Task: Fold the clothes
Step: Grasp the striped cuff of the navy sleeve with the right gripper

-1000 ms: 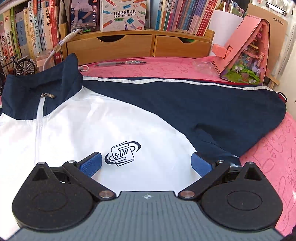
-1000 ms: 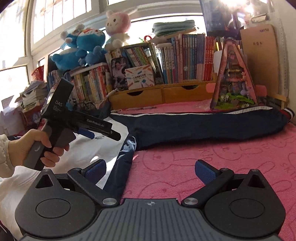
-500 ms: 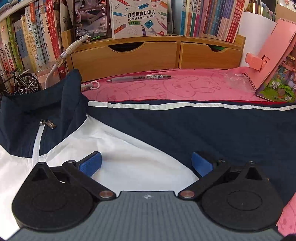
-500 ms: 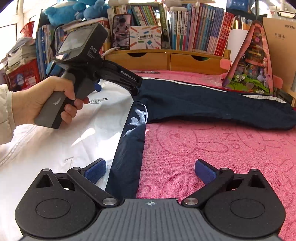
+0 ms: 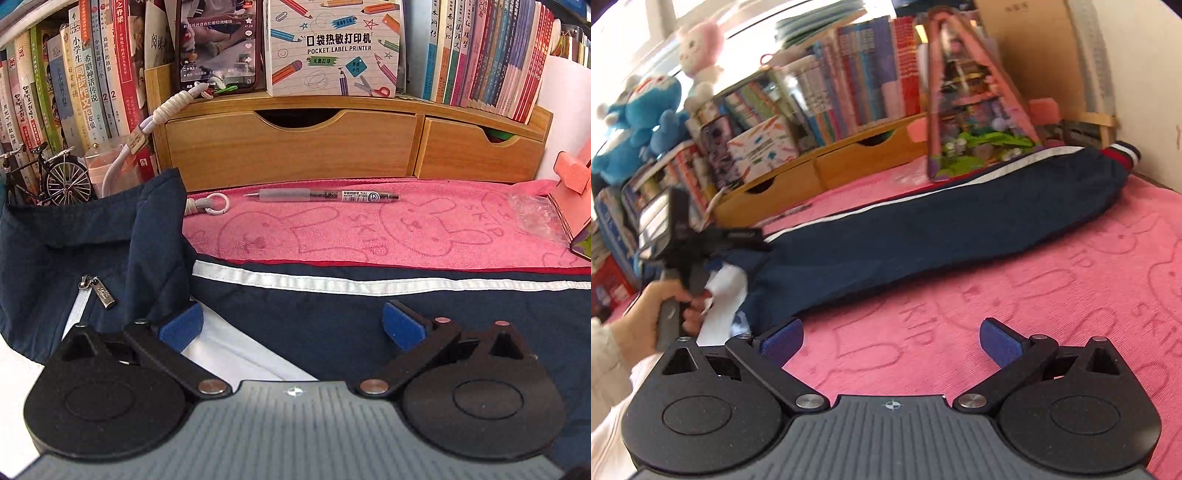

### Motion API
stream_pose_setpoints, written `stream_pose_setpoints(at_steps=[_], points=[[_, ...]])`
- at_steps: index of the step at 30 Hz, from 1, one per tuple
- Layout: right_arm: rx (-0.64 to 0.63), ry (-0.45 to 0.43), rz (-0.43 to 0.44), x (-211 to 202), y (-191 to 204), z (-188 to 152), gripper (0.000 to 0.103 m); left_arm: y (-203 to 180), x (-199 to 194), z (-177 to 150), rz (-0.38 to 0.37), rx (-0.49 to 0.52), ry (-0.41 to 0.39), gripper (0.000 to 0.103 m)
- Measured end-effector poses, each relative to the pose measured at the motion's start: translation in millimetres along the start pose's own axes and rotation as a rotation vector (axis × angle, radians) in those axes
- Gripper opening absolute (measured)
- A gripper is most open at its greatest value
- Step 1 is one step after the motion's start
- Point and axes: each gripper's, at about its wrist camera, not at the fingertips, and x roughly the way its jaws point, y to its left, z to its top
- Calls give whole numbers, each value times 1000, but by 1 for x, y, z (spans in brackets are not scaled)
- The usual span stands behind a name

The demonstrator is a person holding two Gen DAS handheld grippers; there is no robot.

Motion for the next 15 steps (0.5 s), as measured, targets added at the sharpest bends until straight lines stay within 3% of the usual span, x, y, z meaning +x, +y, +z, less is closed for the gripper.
stream_pose_setpoints(at_steps=[5, 9, 10, 12, 13, 14, 15], points=[[199, -49, -189, 52, -80, 72, 103, -1, 1, 1, 1, -2, -6, 103], [242, -73, -244, 82, -104, 102, 103, -1, 1, 1, 0, -1, -6, 103], [236, -75, -251, 87, -106, 105, 95, -1, 1, 1, -1, -1, -6, 103], [245, -89, -238, 84, -104, 103, 61, -1, 1, 1, -3, 0, -7, 103], [250, -97, -231, 81, -103, 102, 26, 0, 2, 1, -4, 0, -7, 103], [255, -105, -223, 79, -102, 101, 14, 0, 2, 2, -5, 0, -7, 103], [261, -113, -215, 76, -100, 100, 14, -1, 2, 2, -5, 2, -7, 103]])
